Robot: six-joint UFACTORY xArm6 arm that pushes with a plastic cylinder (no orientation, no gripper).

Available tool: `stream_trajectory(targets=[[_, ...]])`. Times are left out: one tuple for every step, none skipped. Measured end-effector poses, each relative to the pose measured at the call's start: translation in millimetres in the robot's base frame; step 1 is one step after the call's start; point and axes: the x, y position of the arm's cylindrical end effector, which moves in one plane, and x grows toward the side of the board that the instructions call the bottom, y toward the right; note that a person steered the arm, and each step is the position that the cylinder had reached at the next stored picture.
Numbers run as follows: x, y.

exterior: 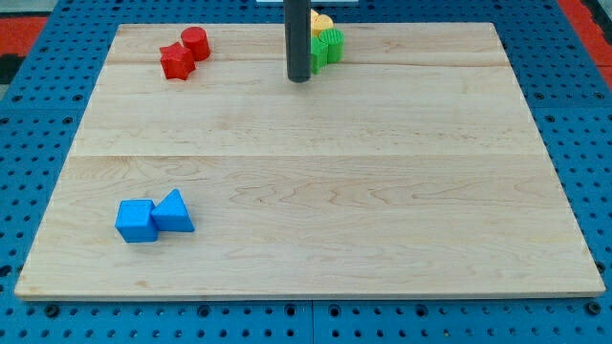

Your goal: Move your arm to separate the red star and the red circle

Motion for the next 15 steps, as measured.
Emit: stream_trajectory(targets=[[19,-10],[-12,-30],[-76,-35],[-111,-57],[-118,-81],[-73,-75],[-81,-94],[-83,-101],[-85,-102],[-96,-108],[-96,-126],[-111,-140],[-124,-170],[-113,-187],[-96,-169]])
